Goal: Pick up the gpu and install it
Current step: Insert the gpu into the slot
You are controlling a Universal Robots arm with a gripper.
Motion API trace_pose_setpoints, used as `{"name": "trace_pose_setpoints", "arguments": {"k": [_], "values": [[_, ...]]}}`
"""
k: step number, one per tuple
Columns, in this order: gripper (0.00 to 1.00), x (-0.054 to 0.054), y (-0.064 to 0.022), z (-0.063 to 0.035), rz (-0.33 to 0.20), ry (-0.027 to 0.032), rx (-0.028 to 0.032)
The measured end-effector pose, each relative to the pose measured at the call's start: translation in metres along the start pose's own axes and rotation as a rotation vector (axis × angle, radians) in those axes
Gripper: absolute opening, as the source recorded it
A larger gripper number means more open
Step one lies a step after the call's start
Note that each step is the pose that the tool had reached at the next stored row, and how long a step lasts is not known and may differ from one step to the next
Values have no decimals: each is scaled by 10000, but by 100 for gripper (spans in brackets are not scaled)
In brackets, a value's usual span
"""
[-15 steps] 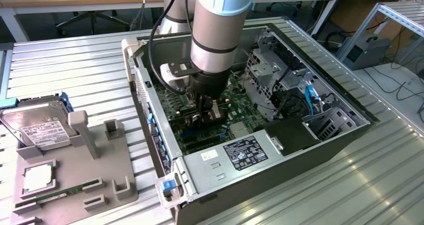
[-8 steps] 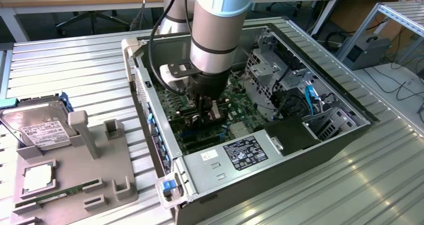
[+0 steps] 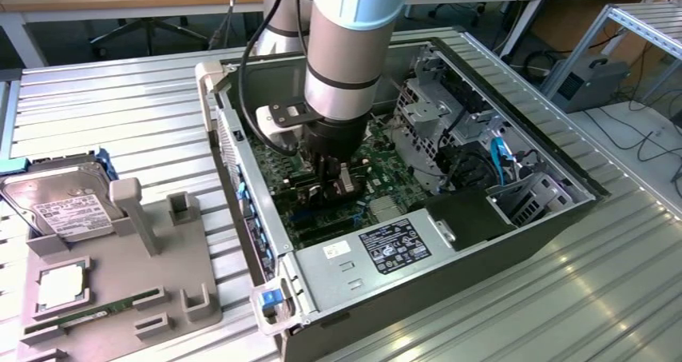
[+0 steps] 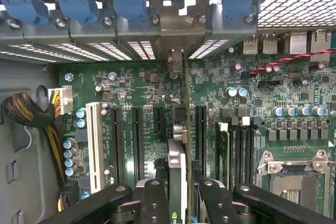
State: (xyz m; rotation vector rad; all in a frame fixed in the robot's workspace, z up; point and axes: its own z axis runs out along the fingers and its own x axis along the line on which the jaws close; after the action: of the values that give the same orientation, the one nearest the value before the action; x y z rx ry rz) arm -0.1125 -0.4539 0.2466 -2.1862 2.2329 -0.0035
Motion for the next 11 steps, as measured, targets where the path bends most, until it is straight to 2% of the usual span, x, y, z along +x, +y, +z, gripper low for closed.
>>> {"name": "trace_pose_setpoints", "arguments": {"k": [11], "values": [[27, 0, 5, 13, -14, 0, 0]]}}
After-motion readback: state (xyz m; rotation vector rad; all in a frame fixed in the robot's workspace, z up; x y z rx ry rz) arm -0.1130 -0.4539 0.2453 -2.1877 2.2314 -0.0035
